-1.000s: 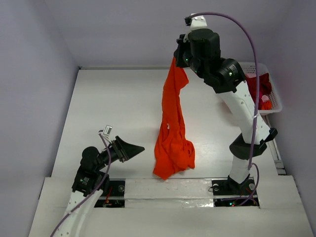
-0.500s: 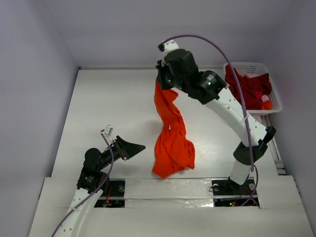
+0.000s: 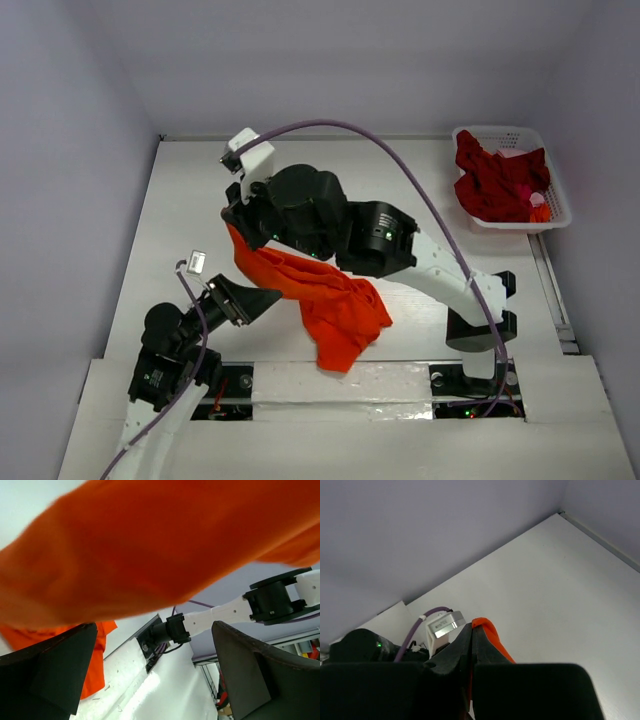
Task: Fold and stack the t-shirts
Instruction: Flatten out the tshirt
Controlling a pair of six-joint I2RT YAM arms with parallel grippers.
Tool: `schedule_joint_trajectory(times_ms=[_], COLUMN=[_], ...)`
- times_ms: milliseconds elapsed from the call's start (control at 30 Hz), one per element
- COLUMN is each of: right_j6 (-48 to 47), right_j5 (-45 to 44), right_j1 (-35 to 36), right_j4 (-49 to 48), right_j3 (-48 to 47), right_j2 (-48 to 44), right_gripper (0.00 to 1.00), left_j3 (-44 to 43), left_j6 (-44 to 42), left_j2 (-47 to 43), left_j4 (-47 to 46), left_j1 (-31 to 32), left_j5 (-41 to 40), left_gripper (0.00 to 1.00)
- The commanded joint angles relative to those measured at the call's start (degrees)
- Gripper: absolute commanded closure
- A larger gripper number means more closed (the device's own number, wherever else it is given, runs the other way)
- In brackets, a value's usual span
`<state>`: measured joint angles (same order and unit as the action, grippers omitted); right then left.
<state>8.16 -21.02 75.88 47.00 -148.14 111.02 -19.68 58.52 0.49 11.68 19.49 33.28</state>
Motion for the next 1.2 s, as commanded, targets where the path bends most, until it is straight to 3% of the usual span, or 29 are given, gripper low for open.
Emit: schedule_joint_trajectory(times_ms=[0,200,333,600,1000,1167], right_j6=[-2.36,3.07,10.37,8.80,16.08,19.43], right_j5=[-3.85,-3.77,-3.33,-6.93,-15.80,-15.11], right_j1=[-0.20,-6.25,-16.34,-30.50,-41.25,-46.16], right_j4=[-5.60,-4.38,-1.92,-0.95,0.80,2.65], right_j3=[0.82,0.21,1.96,4.97,10.41,11.20], right_j2=[0.78,1.83,0.95,-2.04,-2.74,-1.51], right_gripper=[1.00,1.00,1.00,1.00,1.00,1.00], left_j3=[-4.13,-0.10,5.35,4.30,5.00,4.48], left_j6=[-3.59,-1.13,1.15,0.19,0.54,0.80], left_j2=[-8.40,-7.61,-6.38,-5.94,-6.56,-6.47], left_j4=[5.54,1.16,-3.15,-2.37,-1.58,-1.23], left_j1=[0.29,0.29,0.29,0.29,0.29,0.29], left_j5=[-1.72,-0.76,0.55,0.91,1.62,1.70], left_gripper=[0.01,0.01,0.01,0.01,0.01,0.01])
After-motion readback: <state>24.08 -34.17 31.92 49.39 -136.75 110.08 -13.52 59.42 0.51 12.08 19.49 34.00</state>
